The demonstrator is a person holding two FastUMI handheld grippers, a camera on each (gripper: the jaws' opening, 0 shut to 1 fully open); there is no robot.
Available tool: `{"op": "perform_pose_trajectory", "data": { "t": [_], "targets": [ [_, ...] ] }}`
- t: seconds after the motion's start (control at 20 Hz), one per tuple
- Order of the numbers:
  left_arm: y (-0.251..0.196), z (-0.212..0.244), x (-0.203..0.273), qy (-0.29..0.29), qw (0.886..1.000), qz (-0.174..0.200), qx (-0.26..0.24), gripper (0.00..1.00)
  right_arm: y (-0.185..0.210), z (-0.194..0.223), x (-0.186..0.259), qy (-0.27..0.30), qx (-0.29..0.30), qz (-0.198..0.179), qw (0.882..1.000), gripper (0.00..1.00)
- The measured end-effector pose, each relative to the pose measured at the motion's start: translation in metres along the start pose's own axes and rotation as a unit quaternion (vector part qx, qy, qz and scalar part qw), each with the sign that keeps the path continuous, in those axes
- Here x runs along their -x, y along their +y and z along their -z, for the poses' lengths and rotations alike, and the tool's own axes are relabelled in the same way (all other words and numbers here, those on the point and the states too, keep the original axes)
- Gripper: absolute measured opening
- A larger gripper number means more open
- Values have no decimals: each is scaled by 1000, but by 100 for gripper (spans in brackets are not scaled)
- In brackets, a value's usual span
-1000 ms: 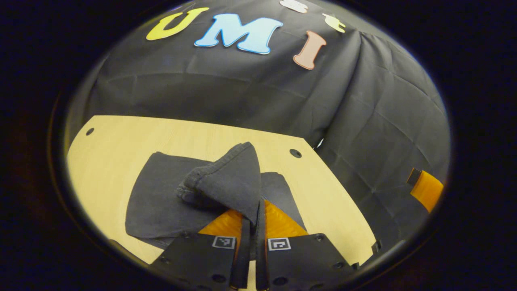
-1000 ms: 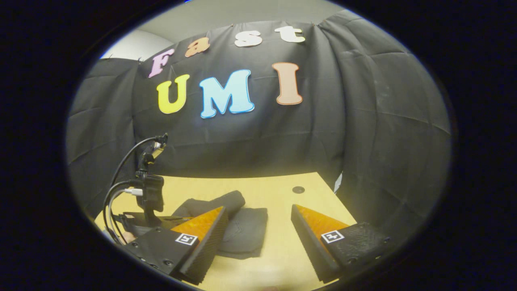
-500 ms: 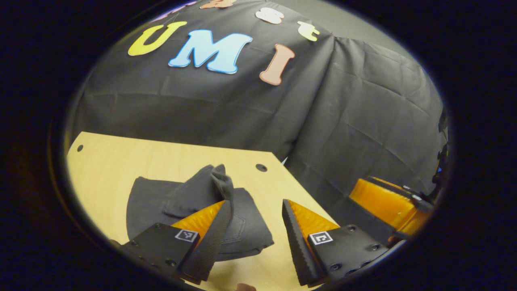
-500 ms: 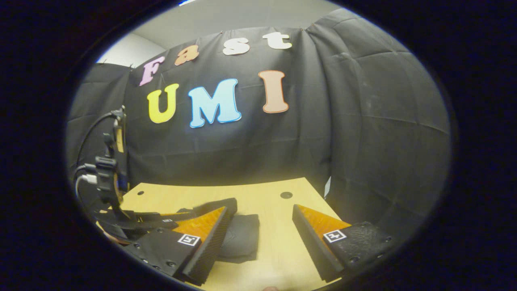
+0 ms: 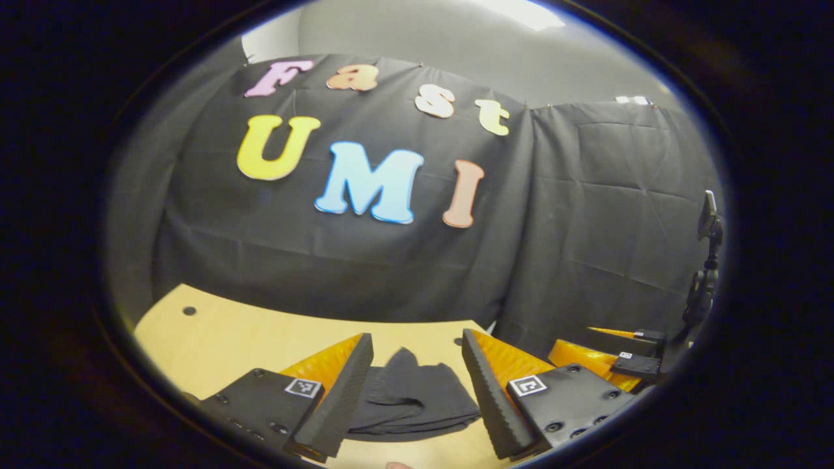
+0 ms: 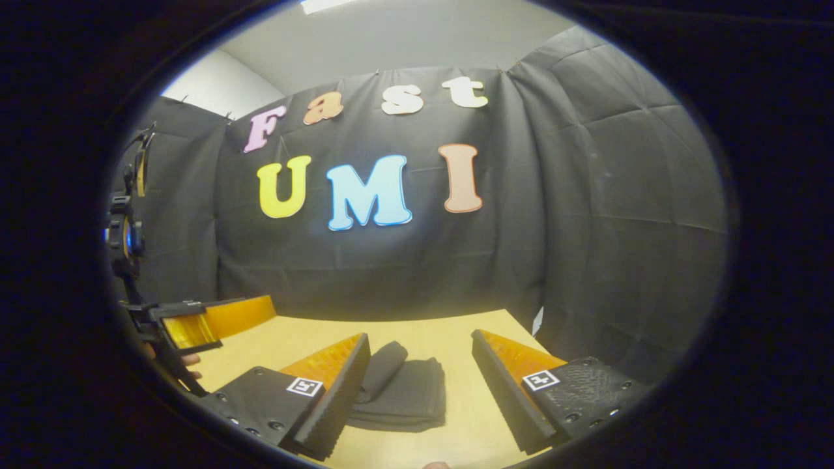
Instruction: Grasp the waist and the cuffs of the jeans and fold them to make the two legs overlap; first hold the waist and fold one-third of the jeans toward the cuffs, then hold the cuffs and fold the remaining one-third in the same direction to finish folding.
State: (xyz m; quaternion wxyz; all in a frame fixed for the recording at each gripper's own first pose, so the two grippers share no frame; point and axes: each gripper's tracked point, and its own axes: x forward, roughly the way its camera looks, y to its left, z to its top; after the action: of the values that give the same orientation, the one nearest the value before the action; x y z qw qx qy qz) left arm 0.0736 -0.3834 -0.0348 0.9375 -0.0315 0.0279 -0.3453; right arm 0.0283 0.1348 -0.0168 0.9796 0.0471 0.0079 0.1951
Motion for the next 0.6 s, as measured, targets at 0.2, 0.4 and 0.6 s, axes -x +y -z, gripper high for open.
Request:
{"op": "perform_pose_trajectory", "data": {
  "t": [0.2,0.4,0.6],
  "targets": [
    [64,-17,42,-16,995,-84,-50,87,8,-2,7,-5,25,23,999,95],
    [87,-37,75,-35,987,-135,-74,89,16,-15,16,-28,38,33,998,95],
    [88,-53,99,-60,984,-159,-54,89,7,-18,20,-35,54,42,997,94]
  ]
}}
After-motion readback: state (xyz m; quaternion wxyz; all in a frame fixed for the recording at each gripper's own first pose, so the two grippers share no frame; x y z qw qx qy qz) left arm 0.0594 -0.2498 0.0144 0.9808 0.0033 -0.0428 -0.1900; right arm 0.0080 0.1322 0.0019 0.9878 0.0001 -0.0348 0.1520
